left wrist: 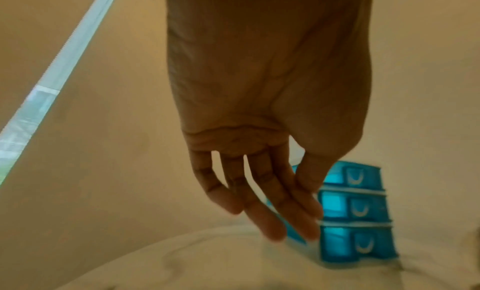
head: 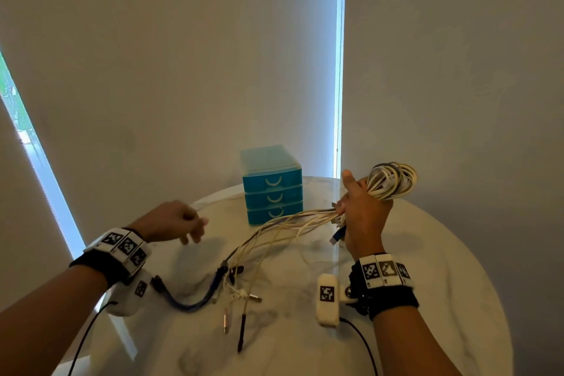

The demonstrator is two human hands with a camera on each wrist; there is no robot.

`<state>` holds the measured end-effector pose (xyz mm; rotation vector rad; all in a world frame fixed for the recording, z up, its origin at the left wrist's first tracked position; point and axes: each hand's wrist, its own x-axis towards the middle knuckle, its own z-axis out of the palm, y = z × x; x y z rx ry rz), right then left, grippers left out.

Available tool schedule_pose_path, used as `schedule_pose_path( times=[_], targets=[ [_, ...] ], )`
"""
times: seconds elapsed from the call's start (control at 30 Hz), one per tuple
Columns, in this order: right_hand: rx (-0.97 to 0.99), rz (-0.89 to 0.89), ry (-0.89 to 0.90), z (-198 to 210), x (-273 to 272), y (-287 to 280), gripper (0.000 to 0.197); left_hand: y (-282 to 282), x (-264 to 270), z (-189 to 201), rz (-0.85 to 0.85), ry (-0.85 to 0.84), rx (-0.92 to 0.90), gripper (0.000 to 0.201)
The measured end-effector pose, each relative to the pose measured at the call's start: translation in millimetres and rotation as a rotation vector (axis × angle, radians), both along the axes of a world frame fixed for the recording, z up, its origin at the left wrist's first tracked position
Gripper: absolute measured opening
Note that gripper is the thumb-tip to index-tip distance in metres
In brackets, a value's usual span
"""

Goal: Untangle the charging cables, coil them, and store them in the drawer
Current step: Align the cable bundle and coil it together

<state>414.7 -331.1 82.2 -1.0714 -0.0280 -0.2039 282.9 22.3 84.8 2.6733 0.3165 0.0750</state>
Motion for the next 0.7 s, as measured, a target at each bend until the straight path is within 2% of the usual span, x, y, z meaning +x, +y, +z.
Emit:
schedule_pose_path(
  times=[0.03,0.07,0.17,0.2,0.27,0.33,0.37,0.43,0.47,0.57,0.6,0.7],
  targets=[
    [-0.016,0.015,-0.002,-1,-1,2,0.026,-14,3,8,-0.010,-0.086,0.001,0.093],
    [-0.034,0.025,-0.005,-1,-2,5,0.025,-32,8,17,-0.031,-0.166,0.002,0.094],
    [-0.082,0.054,-0.029,-3,-9,13,0.026,-113,23,43,-0.208,-0.266,-0.138,0.076],
    [-0.091,0.056,-0.042,-3,-11,14,0.027,-139,28,50,-0.298,-0.230,-0.184,0.080],
    [-0.096,0.063,-0.080,-2,-16,16,0.031,-181,43,52,-0.438,-0.068,-0.211,0.106],
    [-0.090,0.081,-0.099,-1,-19,15,0.031,-201,61,38,-0.475,0.124,-0.187,0.126],
    [-0.083,0.098,-0.095,1,-18,12,0.030,-202,69,29,-0.465,0.191,-0.188,0.130],
    [-0.038,0.136,-0.079,3,-14,5,0.031,-194,79,13,-0.422,0.261,-0.293,0.122],
    [-0.009,0.150,-0.068,4,-12,1,0.031,-188,79,9,-0.410,0.280,-0.379,0.109],
    [0.090,0.165,-0.017,5,-7,-8,0.032,-167,76,6,-0.468,0.282,-0.482,0.053],
    [0.123,0.171,0.012,4,-5,-10,0.033,-160,72,4,-0.493,0.284,-0.478,0.050],
    [0.212,0.202,0.070,0,-1,-15,0.033,-144,54,4,-0.468,0.375,-0.611,0.074]
  ],
)
